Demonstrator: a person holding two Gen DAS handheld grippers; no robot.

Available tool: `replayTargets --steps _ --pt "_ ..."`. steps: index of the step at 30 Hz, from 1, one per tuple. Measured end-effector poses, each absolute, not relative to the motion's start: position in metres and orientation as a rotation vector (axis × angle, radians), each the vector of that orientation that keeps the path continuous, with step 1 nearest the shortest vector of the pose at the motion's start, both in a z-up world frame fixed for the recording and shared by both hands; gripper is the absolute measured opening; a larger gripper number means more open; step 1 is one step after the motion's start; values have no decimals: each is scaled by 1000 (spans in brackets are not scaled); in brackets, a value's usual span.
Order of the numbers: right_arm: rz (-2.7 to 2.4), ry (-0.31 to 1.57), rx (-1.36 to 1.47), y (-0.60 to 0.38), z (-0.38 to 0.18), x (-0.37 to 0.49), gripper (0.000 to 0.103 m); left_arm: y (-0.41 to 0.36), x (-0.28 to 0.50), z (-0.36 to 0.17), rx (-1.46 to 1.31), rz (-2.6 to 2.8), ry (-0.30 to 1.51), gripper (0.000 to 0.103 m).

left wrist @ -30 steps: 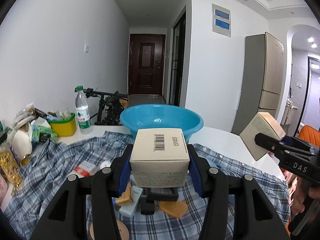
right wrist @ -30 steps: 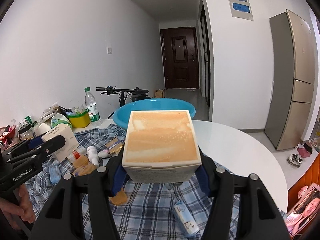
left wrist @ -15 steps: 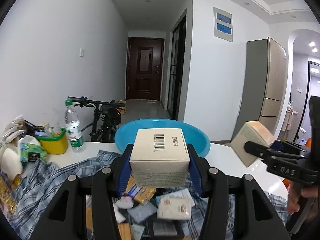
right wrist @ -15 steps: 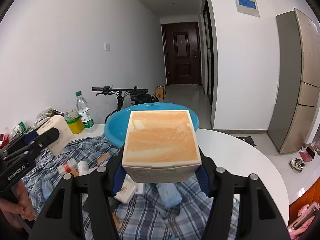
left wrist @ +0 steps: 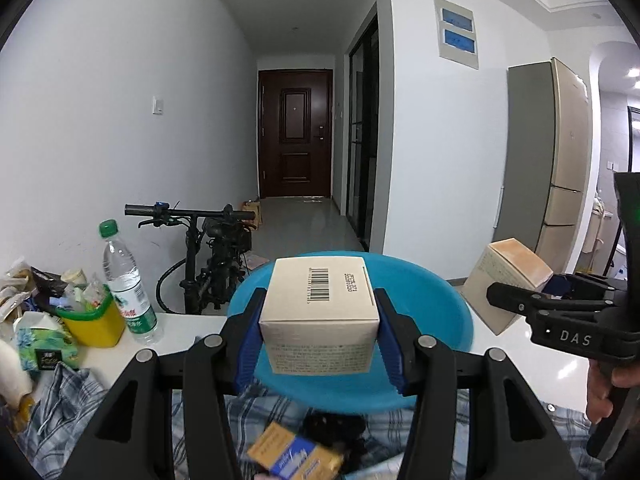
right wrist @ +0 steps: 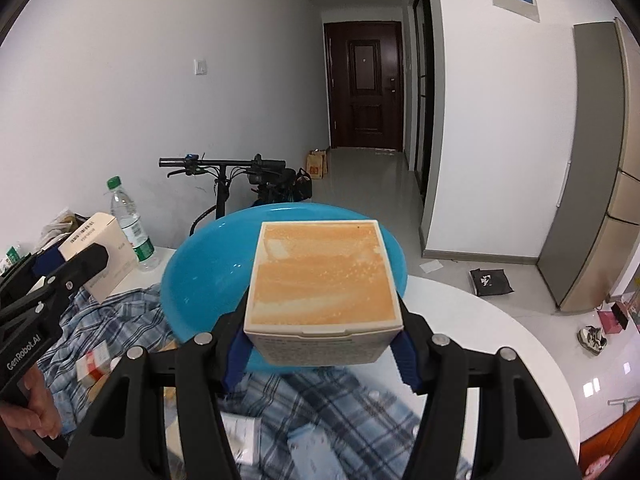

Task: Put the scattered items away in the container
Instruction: 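Carry the white box with the left tool while the right tool carries the cream cube over the basin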

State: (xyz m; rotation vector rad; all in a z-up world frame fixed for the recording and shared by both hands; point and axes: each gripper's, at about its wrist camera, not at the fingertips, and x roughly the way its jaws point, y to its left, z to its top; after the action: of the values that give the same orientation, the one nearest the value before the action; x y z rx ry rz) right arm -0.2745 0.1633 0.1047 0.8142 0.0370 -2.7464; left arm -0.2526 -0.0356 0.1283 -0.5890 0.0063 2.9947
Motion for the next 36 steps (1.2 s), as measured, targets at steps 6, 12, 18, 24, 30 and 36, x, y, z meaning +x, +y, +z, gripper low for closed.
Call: replayTargets --steps 6,12,18,24,30,36 --pt "-2754 56 793 155 99 -307 59 -36 -298 117 -652 2987 11 54" --pt "-2736 54 859 148 81 -339 58 -39 -335 99 -791 2970 9 54" --pt "-2696 101 939 139 60 -360 59 -46 -365 76 -962 2915 -7 54" --pt "-2655 122 1071 134 40 -380 59 -51 -392 44 -1197 2776 -72 54" --pt "-2578 136 1169 124 26 -396 59 -52 -404 31 -1242 2768 -35 54" --pt "-2572 153 1228 123 16 -402 59 -39 -411 18 -1335 2665 0 54"
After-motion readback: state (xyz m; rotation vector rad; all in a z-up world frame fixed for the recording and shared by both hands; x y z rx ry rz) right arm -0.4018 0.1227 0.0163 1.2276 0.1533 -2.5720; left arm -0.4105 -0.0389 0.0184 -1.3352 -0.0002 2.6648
